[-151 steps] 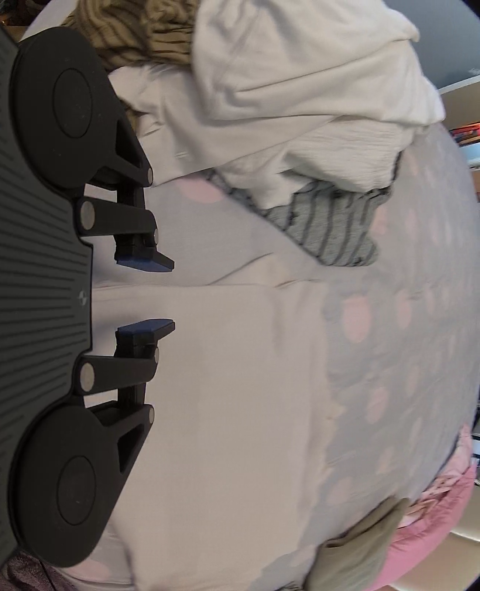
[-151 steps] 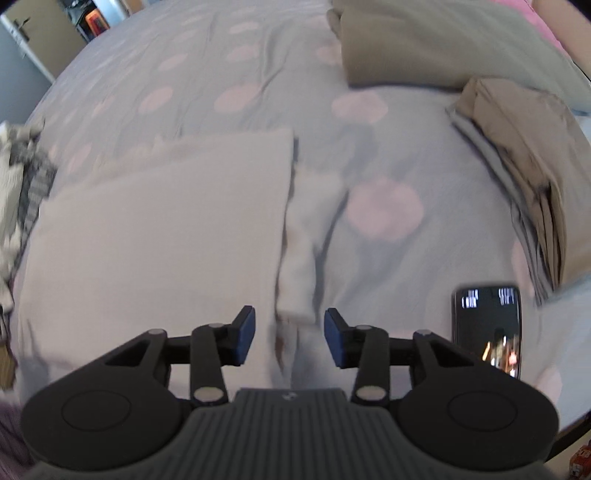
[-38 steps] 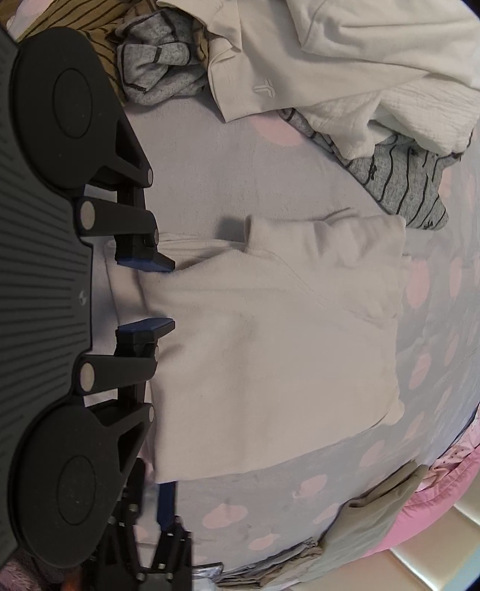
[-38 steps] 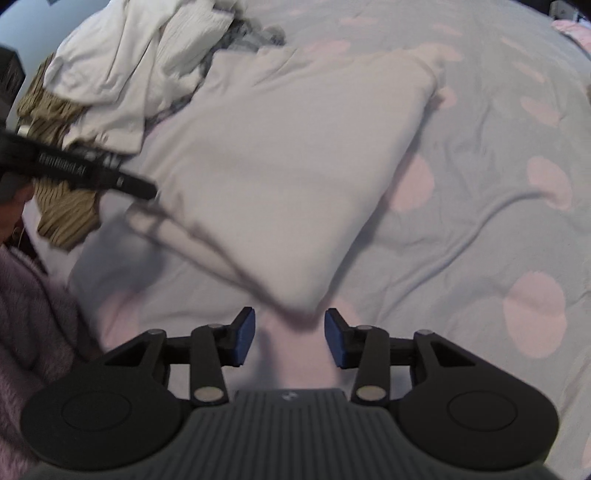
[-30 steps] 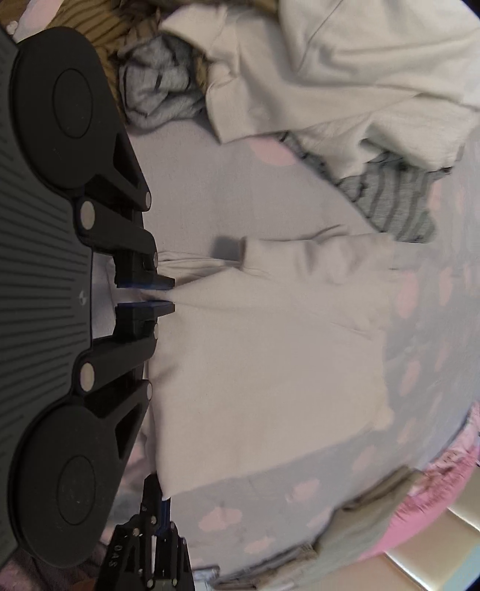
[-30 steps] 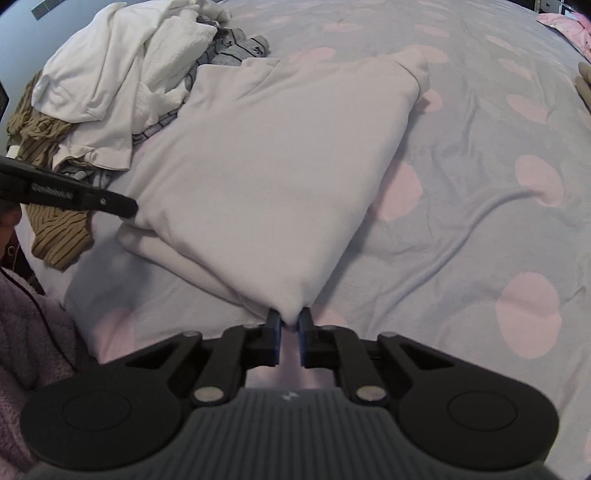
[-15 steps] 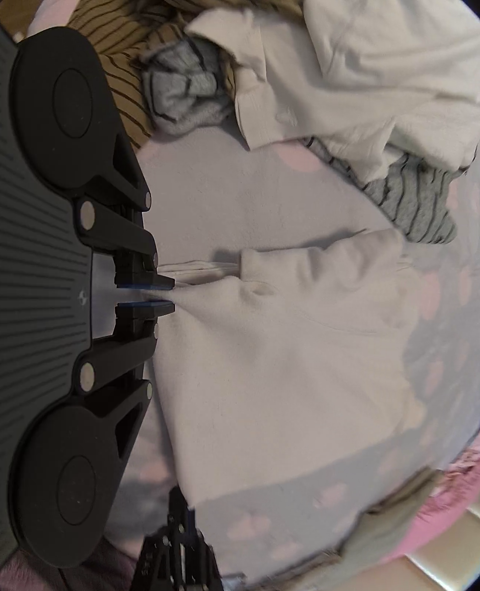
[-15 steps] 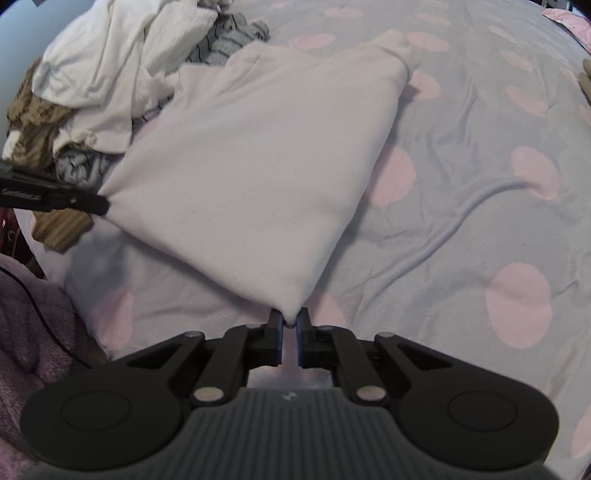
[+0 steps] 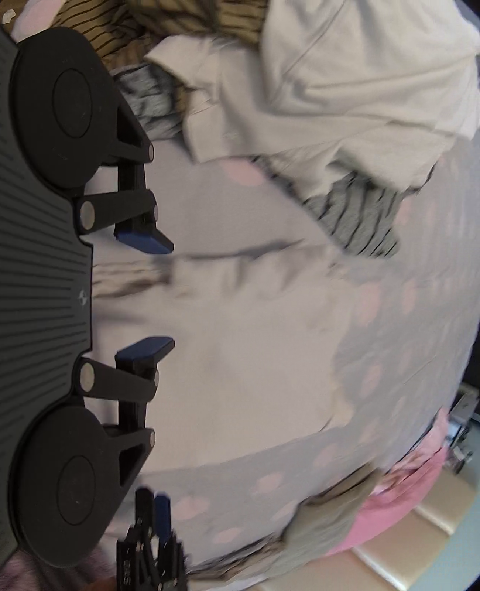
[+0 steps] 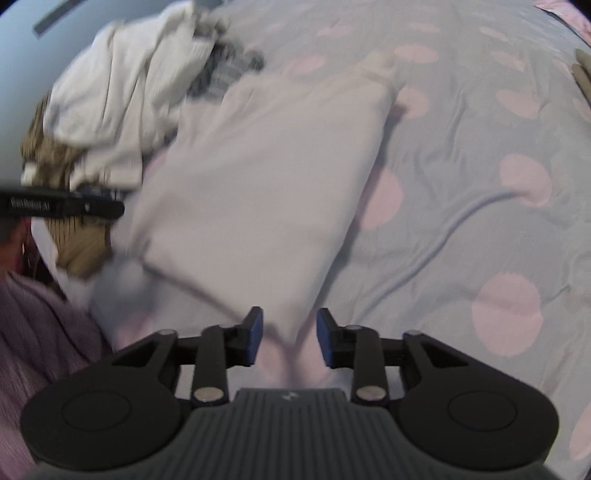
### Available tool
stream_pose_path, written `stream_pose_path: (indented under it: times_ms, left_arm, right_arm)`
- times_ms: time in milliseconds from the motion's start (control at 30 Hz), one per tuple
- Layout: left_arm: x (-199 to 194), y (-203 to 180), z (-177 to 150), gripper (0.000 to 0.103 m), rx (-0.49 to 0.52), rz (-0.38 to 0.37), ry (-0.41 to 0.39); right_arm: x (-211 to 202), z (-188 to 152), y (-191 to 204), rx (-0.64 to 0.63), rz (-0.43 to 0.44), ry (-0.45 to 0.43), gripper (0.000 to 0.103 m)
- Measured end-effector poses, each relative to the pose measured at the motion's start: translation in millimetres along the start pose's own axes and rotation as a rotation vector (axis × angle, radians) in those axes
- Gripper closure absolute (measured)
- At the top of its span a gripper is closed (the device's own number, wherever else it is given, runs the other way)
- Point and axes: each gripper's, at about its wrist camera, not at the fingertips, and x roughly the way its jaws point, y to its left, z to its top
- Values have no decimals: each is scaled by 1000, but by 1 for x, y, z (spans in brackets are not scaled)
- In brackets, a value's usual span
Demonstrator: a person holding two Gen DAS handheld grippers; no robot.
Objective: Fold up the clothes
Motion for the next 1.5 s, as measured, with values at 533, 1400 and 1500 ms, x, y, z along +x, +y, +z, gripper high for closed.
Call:
stream_pose_path:
  times_ms: [533,1400,1500]
  left_arm:
    - [60,13,46,51,-88,51,-68]
    - [113,9,75,43,-110,-12,-25]
    - [116,6,76,43,-106,-6,-30]
  right_arm:
    - [32,57,-52,225,-9,-128,51]
    - [105,112,-68,367,96,-106,38]
    - [109,114,-69,383,99,-113,38]
